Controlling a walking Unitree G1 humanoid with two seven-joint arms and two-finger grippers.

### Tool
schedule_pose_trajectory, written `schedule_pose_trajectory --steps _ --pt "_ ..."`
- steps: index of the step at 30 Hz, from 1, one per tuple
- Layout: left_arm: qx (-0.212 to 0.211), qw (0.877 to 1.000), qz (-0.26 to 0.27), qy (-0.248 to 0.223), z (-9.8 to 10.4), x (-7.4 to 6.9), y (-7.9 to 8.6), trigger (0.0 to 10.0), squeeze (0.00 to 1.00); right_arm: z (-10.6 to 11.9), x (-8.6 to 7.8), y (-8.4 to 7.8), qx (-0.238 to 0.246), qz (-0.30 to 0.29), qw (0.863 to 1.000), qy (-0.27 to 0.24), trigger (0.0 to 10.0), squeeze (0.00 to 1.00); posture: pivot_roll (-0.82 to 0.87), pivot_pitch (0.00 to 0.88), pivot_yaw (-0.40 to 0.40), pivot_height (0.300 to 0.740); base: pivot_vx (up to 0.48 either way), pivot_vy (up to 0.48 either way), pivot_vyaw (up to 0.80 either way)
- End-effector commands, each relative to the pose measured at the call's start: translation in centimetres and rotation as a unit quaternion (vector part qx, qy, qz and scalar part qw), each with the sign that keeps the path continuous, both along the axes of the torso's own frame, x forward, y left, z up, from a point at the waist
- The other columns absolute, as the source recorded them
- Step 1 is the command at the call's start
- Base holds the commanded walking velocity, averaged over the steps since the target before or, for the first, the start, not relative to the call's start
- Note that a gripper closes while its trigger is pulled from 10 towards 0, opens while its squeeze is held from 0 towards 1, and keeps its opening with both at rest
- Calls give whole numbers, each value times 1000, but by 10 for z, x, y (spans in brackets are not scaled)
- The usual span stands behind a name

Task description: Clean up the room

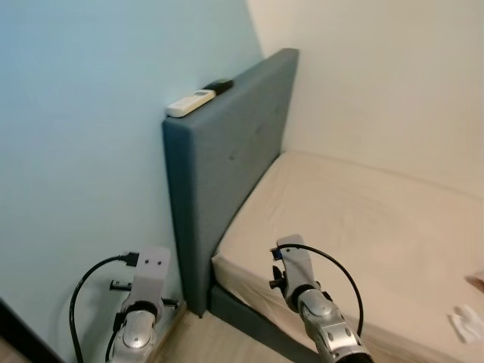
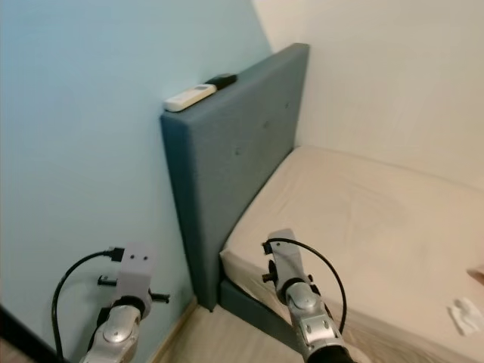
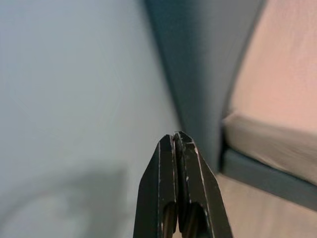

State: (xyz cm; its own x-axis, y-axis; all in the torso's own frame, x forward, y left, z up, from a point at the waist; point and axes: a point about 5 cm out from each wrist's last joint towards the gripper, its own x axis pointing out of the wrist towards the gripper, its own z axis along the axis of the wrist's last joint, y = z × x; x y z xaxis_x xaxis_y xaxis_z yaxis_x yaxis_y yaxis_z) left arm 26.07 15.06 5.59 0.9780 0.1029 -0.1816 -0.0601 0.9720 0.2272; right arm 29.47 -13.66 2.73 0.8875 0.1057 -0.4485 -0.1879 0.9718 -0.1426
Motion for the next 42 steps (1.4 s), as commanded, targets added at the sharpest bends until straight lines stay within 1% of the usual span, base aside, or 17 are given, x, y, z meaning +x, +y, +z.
schedule_pose_trajectory --steps 1,5,9,16,20,24,33,38,42 --pt "-1 1000 -9 10 -5 -1 -3 10000 0 1 0 0 0 -3 1000 -4 10000 0 -20 0 -39 740 0 0 -800" --pt "-2 1000 -15 11 -5 0 -5 10000 0 0 0 -1 -1 -5 1000 -4 10000 0 -31 0 -42 740 0 0 -800" --pt "-1 1000 -27 13 -4 1 -8 10000 0 2 1 -2 2 -14 1000 -9 10000 0 -43 0 -21 740 0 0 -800" --pt "0 1000 -29 12 -4 2 -8 10000 0 2 0 -1 3 -15 1000 -9 10000 0 -39 0 -17 740 0 0 -800" --pt "-8 1000 -26 10 -2 3 -6 10000 0 1 -1 0 4 -16 1000 -9 10000 0 -27 0 -14 740 0 0 -800" --pt "-27 999 -40 10 -3 -2 -8 10000 0 1 -3 2 6 -16 1000 -8 10000 0 -18 0 -5 740 0 0 -800" --pt "-27 999 -38 3 -1 -4 -7 10000 0 -1 -5 2 5 -10 1000 -5 10000 0 -13 0 -18 740 0 0 -800" --pt "-35 999 -37 -2 -1 -5 -7 10000 0 0 -5 2 2 -4 1000 -6 10000 0 -13 0 -20 740 0 0 -800" --pt "-52 998 -36 -7 1 -5 -9 10000 0 1 -4 1 1 -3 1000 -7 10000 0 -19 0 -21 740 0 0 -800"
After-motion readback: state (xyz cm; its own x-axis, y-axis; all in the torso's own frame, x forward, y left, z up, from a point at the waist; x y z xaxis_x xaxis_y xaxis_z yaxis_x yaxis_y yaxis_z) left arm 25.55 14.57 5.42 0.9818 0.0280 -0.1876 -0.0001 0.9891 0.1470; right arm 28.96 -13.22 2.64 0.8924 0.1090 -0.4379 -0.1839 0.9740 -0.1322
